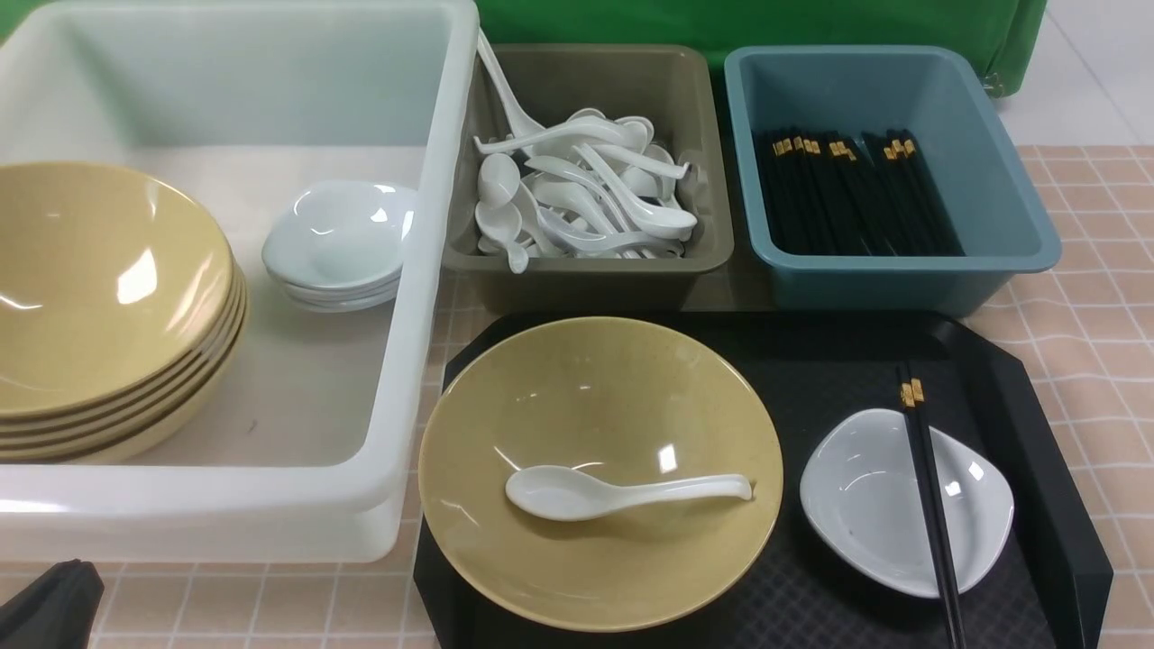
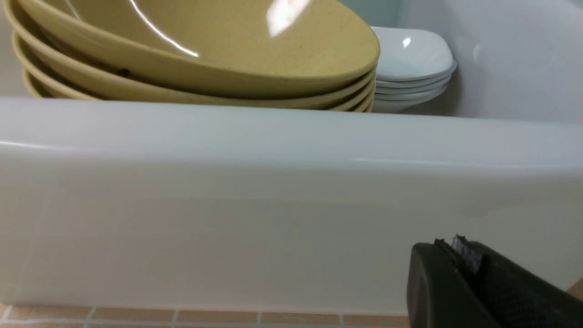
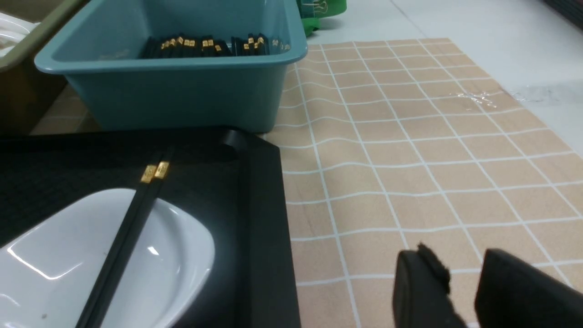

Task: On brown table put chopsticks spoon bowls plates into blue grey white boxes.
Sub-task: 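Move the grippers toward the tableware on the black tray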

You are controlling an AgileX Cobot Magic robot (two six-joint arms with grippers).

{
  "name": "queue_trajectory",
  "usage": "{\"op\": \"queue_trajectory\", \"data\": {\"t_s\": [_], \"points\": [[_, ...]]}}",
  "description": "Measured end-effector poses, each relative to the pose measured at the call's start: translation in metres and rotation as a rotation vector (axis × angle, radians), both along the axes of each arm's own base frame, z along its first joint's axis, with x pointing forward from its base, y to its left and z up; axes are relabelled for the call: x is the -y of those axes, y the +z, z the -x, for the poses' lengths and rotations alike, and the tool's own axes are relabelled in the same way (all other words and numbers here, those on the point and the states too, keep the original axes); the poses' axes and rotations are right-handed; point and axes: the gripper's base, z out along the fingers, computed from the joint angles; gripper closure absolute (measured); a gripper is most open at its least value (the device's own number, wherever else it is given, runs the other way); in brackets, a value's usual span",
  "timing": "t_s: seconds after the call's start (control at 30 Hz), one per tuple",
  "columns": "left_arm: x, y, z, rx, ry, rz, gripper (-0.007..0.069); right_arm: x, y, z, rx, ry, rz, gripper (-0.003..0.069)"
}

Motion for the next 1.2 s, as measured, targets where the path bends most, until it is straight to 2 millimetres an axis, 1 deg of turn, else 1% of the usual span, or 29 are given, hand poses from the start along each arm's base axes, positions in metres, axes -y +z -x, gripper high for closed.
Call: {"op": "queue_trajectory", "data": {"t_s": [1.13, 1.2], "points": [[-0.0001, 0.0003, -0.0001, 0.003, 0.001, -0.004, 0.0620, 0.0000, 0.0000, 0.0000, 0.000, 0.000, -0.002, 0.0423], [0.0005, 0.0010, -0.0002, 0.010, 0.003, 0.039, 0.0620, 0.0000, 0.0000, 0.0000, 0.005, -0.007, -0.029, 0.0423]]}}
